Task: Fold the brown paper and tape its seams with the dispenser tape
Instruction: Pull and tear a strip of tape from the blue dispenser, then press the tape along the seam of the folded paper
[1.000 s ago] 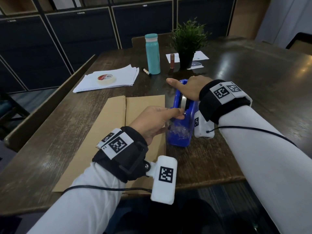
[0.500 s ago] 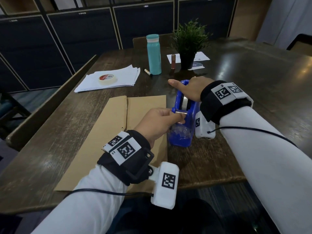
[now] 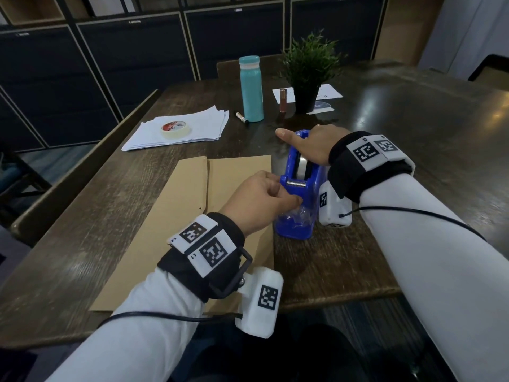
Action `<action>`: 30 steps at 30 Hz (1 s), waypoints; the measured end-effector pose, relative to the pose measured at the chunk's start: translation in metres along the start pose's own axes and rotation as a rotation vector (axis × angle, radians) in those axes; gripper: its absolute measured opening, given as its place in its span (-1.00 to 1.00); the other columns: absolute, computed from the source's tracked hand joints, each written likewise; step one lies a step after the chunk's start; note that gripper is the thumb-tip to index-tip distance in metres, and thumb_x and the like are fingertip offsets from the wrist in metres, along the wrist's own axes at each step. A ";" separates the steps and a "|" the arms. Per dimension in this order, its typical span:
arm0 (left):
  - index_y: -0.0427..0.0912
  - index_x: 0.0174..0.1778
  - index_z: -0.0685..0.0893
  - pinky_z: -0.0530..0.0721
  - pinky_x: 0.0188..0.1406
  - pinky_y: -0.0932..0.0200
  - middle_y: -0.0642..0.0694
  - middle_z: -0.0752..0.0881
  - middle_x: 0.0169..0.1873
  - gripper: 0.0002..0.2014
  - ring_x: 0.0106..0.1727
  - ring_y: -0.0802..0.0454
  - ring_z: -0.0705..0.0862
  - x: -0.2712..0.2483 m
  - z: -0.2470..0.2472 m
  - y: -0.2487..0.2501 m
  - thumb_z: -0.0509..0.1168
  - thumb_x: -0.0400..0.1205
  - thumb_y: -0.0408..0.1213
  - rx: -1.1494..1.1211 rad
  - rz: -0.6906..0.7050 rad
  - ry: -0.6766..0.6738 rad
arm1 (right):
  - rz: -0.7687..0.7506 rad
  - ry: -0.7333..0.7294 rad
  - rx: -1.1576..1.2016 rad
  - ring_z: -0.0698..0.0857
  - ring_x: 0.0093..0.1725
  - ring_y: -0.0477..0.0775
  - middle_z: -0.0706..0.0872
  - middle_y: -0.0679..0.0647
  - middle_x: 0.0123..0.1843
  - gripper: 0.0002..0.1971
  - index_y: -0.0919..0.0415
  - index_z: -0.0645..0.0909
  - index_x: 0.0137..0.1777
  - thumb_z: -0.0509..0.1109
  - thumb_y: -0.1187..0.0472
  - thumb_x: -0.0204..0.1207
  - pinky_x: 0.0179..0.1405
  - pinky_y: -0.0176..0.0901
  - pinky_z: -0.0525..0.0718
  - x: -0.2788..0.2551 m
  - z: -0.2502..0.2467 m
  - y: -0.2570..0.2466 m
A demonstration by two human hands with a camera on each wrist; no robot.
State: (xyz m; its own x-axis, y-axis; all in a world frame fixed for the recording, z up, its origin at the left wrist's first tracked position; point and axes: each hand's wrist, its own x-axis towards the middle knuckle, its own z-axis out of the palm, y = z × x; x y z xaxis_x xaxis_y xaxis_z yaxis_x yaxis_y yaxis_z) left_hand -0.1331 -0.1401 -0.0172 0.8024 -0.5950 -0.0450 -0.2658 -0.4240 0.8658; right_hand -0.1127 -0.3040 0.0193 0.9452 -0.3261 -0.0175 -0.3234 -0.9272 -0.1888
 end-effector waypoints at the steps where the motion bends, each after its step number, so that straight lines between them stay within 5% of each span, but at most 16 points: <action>1: -0.18 -0.29 0.73 0.67 0.04 0.15 0.07 0.62 0.03 -0.86 0.04 0.18 0.63 0.001 -0.003 0.000 0.42 0.56 -0.23 0.015 -0.003 -0.024 | 0.000 -0.003 0.001 0.48 -0.43 0.02 0.50 0.12 -0.44 -0.18 0.22 0.45 -0.43 -0.26 -0.50 0.48 -0.17 -0.09 0.49 0.000 0.000 0.000; 6: -0.02 -0.20 0.79 0.65 0.11 0.15 0.20 0.73 0.13 -0.81 0.18 0.22 0.65 -0.006 -0.027 0.000 0.33 0.63 -0.07 -0.044 -0.025 -0.103 | 0.014 -0.029 0.021 0.54 -0.36 0.03 0.66 0.22 -0.22 -0.14 0.26 0.54 -0.32 -0.26 -0.49 0.49 -0.14 -0.10 0.48 -0.002 -0.003 0.001; 8: 0.03 -0.17 0.80 0.63 0.15 0.17 0.23 0.75 0.11 -0.77 0.23 0.24 0.64 -0.013 -0.038 -0.005 0.26 0.67 -0.04 -0.042 -0.009 -0.062 | 0.037 -0.040 0.036 0.65 -0.06 0.13 0.68 0.32 0.21 -0.06 0.36 0.64 0.07 -0.26 -0.48 0.51 0.04 -0.06 0.49 -0.003 -0.003 0.003; 10: 0.01 -0.15 0.80 0.61 0.24 0.13 0.21 0.74 0.15 -0.71 0.26 0.21 0.63 -0.020 -0.049 -0.012 0.18 0.71 -0.08 -0.093 -0.015 -0.015 | 0.053 -0.052 0.081 0.55 0.38 0.23 0.43 0.30 0.56 -0.06 0.34 0.41 0.50 -0.24 -0.45 0.53 0.34 0.02 0.43 -0.006 -0.006 0.004; 12: -0.02 -0.16 0.80 0.59 0.33 0.05 0.18 0.73 0.20 -0.64 0.28 0.17 0.63 -0.027 -0.059 -0.018 0.11 0.74 -0.08 -0.143 -0.014 0.030 | 0.059 -0.052 0.142 0.37 0.57 0.23 0.27 0.25 0.65 -0.14 0.22 0.15 0.66 -0.18 -0.42 0.57 0.51 0.07 0.30 -0.010 -0.009 0.003; 16: -0.01 -0.14 0.81 0.52 0.42 -0.01 0.17 0.71 0.25 -0.58 0.35 0.16 0.59 -0.038 -0.073 -0.032 0.04 0.77 -0.09 -0.170 0.038 0.096 | -0.084 0.105 0.148 0.47 0.47 0.21 0.42 0.25 0.54 -0.38 0.23 0.31 0.57 0.09 -0.19 0.66 0.40 0.03 0.45 -0.025 -0.027 -0.011; 21: 0.04 -0.01 0.80 0.47 0.47 -0.01 0.24 0.66 0.28 -0.64 0.38 0.27 0.53 -0.053 -0.091 -0.045 0.06 0.75 -0.08 -0.174 0.080 0.166 | -0.369 0.246 0.198 0.62 0.15 0.02 0.69 0.04 0.14 -0.74 0.16 0.66 0.16 0.27 0.04 0.64 0.09 -0.16 0.54 -0.057 -0.042 -0.053; 26: 0.02 0.07 0.77 0.43 0.48 0.02 0.32 0.65 0.25 -0.67 0.38 0.36 0.50 -0.062 -0.099 -0.052 0.06 0.76 -0.16 -0.173 0.109 0.202 | -0.490 0.021 0.351 0.62 0.00 -0.14 0.63 -0.19 -0.11 -0.81 0.07 0.70 0.12 0.27 0.12 0.64 -0.14 -0.33 0.53 -0.067 -0.018 -0.086; 30: -0.01 0.10 0.75 0.41 0.50 0.00 0.22 0.61 0.33 -0.69 0.40 0.30 0.50 -0.066 -0.104 -0.058 0.07 0.76 -0.20 -0.159 0.114 0.218 | -0.469 -0.156 0.586 0.72 -0.07 -0.10 0.75 -0.08 -0.09 -0.79 0.17 0.69 0.13 0.26 0.22 0.61 0.02 -0.18 0.72 -0.064 0.001 -0.098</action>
State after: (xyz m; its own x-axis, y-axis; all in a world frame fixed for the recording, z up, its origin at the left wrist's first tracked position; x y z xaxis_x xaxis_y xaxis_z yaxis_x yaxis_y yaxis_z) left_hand -0.1147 -0.0055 -0.0131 0.8726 -0.4647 0.1502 -0.2875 -0.2402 0.9272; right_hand -0.1417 -0.1920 0.0376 0.9871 0.1475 0.0621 0.1484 -0.6990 -0.6995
